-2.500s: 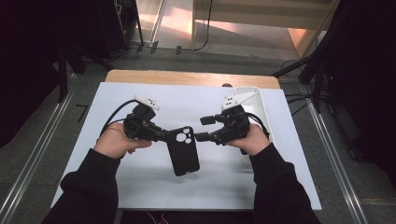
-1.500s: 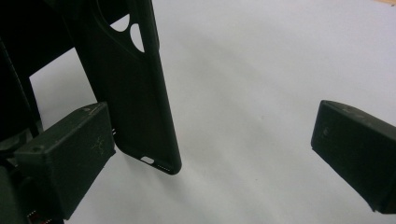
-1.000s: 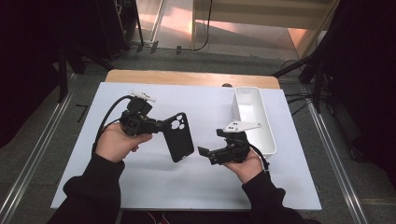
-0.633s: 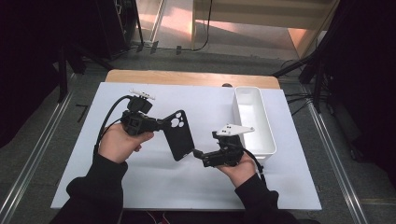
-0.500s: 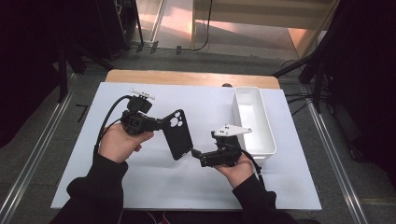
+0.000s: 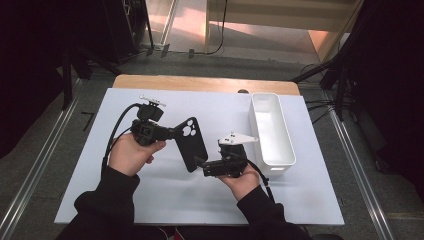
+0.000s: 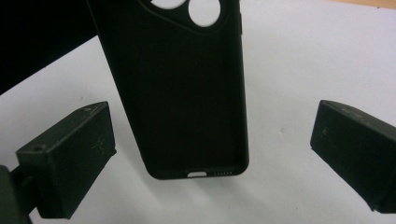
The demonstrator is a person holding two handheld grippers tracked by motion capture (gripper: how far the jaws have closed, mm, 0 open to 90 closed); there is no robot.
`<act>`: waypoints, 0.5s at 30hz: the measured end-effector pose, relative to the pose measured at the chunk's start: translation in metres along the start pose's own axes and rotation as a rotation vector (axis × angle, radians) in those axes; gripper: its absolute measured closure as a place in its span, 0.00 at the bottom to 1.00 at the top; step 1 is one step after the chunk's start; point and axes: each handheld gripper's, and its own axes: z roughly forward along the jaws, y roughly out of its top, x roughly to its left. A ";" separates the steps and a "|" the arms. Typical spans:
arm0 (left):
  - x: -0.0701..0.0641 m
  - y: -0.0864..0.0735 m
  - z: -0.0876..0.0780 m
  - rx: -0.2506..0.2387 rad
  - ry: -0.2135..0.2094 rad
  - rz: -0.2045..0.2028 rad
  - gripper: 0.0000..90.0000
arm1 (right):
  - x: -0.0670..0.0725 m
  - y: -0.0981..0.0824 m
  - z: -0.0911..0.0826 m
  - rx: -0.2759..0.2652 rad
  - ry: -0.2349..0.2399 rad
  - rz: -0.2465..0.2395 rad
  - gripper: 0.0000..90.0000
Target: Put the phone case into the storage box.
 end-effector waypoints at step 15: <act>0.002 -0.001 0.009 0.017 0.002 -0.020 0.88 | 0.004 0.013 0.009 -0.004 -0.011 -0.015 0.00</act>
